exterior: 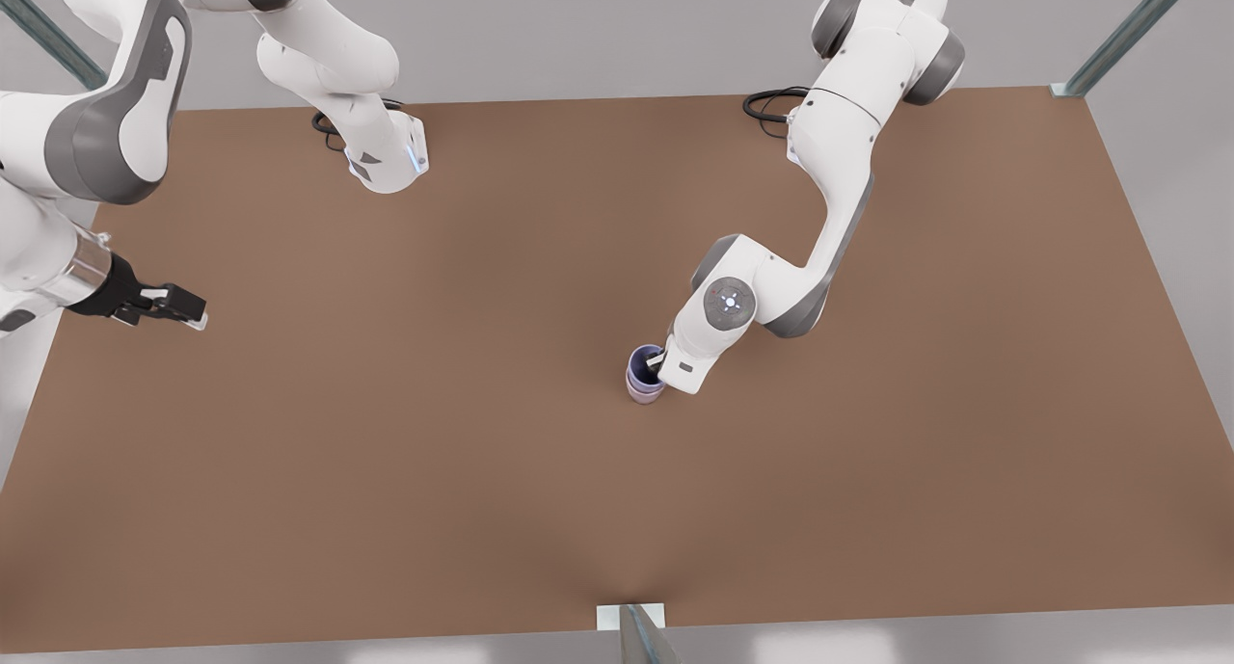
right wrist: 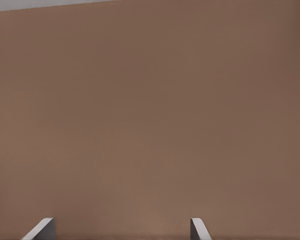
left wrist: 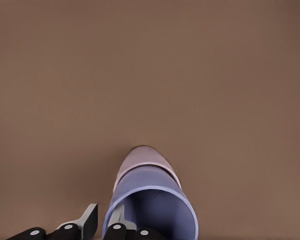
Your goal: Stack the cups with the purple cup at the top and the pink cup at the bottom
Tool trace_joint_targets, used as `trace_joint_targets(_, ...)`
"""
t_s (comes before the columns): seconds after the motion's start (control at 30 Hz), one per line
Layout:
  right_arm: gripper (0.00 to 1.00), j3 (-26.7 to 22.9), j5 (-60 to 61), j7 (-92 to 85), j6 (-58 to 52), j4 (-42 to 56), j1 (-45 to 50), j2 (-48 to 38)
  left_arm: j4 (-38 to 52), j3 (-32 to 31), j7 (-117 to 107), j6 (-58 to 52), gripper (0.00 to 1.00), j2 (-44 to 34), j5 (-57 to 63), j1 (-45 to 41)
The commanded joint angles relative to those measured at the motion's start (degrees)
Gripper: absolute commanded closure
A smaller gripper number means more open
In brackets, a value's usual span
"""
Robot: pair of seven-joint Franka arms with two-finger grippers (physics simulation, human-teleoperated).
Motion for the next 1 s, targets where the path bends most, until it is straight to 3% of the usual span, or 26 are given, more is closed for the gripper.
trace_joint_targets(0.0,0.00,0.0,0.2,-3.3,0.0,0.0,0.0,0.0,0.1,0.0,-2.7,0.0,0.65,-0.2,0.1,0.0)
trace_joint_targets(0.03,0.00,0.0,0.2,-3.3,0.0,0.0,0.1,0.0,0.2,0.0,-2.6,-0.1,0.57,-0.2,0.2,0.0)
trace_joint_targets(0.07,0.00,0.0,0.2,-3.3,0.0,0.0,0.0,0.0,0.3,0.0,-2.6,-0.1,0.40,-0.4,0.3,0.0)
trace_joint_targets(0.1,0.00,0.0,0.2,-3.3,0.0,0.0,0.1,0.0,0.4,0.0,-3.0,-0.2,0.00,-0.8,1.3,0.0)
trace_joint_targets(0.2,0.00,0.0,0.1,-3.3,0.0,0.1,0.0,-0.1,1.7,-0.2,-3.1,-3.9,0.00,-3.5,1.3,0.1)
trace_joint_targets(0.27,0.00,0.0,0.1,-3.3,0.0,0.1,0.0,-0.1,8.6,1.3,2.0,-16.5,0.00,-5.1,3.5,0.3)
trace_joint_targets(0.4,0.00,0.0,0.1,-3.4,-0.1,0.1,0.0,-0.2,8.5,16.7,33.8,-25.2,0.00,-11.5,3.2,0.3)
trace_joint_targets(0.5,0.00,0.0,0.1,-3.4,0.0,0.1,0.1,-0.1,8.3,23.9,48.9,-29.5,0.00,-15.0,3.4,0.8)
trace_joint_targets(0.53,0.00,0.0,0.1,-3.4,0.0,0.1,0.1,-0.2,8.2,22.0,50.8,-31.2,0.00,-17.0,3.3,4.6)
trace_joint_targets(0.6,0.00,0.0,0.5,-3.4,0.0,0.2,0.1,-0.5,8.5,9.3,50.7,-32.9,0.00,-20.2,6.2,15.5)
trace_joint_targets(0.63,0.00,0.0,0.5,-3.4,-0.1,0.2,0.1,-0.5,8.4,6.3,50.9,-32.9,0.00,-21.4,6.3,17.7)
trace_joint_targets(0.97,0.00,0.1,0.3,-3.3,-0.1,0.2,0.1,0.5,7.6,-0.9,58.3,-34.9,0.00,-27.1,8.8,24.4)
